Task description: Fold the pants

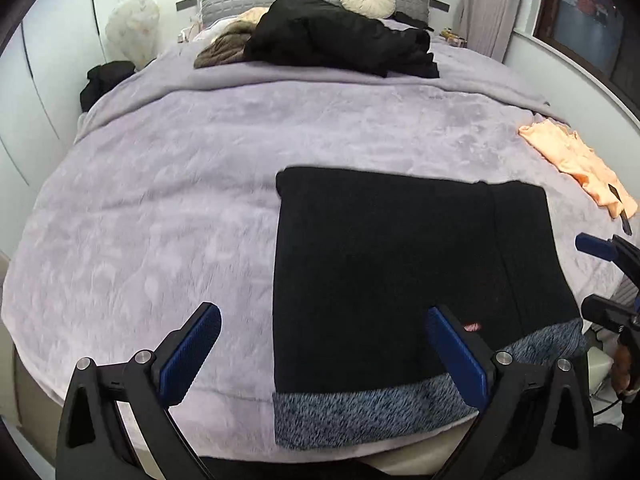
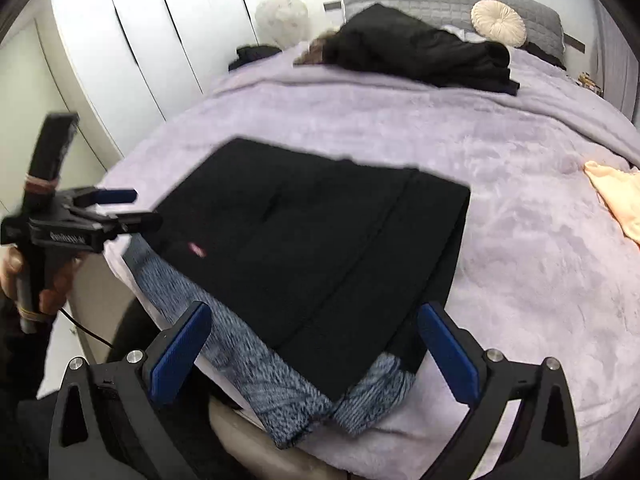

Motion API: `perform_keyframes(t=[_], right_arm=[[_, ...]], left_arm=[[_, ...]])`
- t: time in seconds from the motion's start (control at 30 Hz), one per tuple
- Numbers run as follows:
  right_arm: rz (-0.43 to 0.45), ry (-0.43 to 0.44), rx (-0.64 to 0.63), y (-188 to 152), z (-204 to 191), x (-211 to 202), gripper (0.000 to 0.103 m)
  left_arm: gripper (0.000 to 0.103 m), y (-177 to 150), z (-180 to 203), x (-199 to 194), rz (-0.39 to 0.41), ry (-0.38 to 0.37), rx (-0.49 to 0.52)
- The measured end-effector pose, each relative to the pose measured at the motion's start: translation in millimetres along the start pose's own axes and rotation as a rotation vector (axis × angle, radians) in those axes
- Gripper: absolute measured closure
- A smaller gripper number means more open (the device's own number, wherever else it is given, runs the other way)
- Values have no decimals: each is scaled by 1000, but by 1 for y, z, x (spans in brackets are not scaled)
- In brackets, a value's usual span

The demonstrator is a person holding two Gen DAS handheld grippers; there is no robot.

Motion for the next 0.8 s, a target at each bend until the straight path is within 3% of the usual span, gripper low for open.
perform_keyframes(t=[0.13,0.27,0.47,0.6,0.73,0.8], right_arm=[[75,57,-33,41,-5,8,0],[0,156,65,54,7,48,0],[-68,115,119,53,25,95,0],[-65,89,102,51,18,84,0],[-20,159,100,47,-1,51,0],[-35,152,94,36,-5,48,0]], left_arm=[[0,32,23,26,-18,4,68],[0,28,39,60,-88,-13,88],[0,23,39,76,-104,-6,79],[0,24,39,76,-108,-9,76],[0,23,39,77,-105,-19,69],[0,22,39,77,-103,-15,71]])
Point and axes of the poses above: each gripper's, at about its wrist camera, not at the fingertips, and x roughly the way its jaws point, z to its right, y to its top, the point moved 10 cm from there along x, roughly the way its jaws point, and after that the axes turned 6 degrees about x, right-handed, at the moved point
